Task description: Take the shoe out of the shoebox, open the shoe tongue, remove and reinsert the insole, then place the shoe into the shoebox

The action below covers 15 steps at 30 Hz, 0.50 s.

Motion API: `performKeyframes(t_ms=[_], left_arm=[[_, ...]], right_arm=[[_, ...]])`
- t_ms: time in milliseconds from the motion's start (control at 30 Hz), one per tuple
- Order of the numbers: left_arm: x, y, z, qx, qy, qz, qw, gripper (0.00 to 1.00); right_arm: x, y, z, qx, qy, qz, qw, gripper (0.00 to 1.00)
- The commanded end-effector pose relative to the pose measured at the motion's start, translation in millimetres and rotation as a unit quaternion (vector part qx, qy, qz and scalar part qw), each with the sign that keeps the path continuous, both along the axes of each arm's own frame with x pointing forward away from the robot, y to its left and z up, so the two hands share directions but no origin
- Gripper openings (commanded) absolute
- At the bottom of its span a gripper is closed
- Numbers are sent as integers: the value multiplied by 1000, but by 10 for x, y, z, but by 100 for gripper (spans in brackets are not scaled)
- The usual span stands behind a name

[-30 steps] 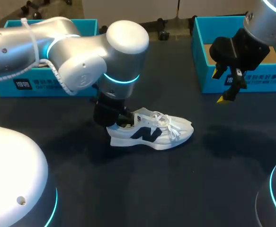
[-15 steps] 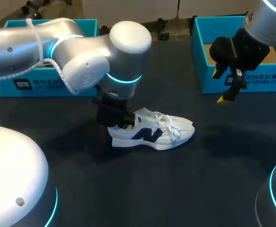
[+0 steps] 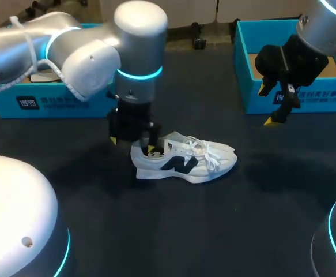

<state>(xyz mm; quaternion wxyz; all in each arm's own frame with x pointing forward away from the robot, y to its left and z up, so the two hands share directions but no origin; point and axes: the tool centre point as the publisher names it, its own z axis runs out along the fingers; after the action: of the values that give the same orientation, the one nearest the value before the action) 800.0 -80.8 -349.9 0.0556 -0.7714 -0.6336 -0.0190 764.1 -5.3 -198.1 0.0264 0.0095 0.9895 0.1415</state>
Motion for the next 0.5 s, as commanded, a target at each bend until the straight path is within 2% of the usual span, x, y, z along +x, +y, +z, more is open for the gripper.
performKeyframes(t_ms=[33,167,333,500], left_arm=[[9,129,182,-38,17,15,999,100],[-6,159,288,-58,35,34,997,100],[-42,230,444,-108,76,43,990,100],[-42,230,444,-108,76,43,990,100]], right_arm=[[11,7,-8,-1,1,0,1000,100],[11,7,-8,-1,1,0,1000,100],[11,7,-8,-1,1,0,1000,100],[11,7,-8,-1,1,0,1000,100]])
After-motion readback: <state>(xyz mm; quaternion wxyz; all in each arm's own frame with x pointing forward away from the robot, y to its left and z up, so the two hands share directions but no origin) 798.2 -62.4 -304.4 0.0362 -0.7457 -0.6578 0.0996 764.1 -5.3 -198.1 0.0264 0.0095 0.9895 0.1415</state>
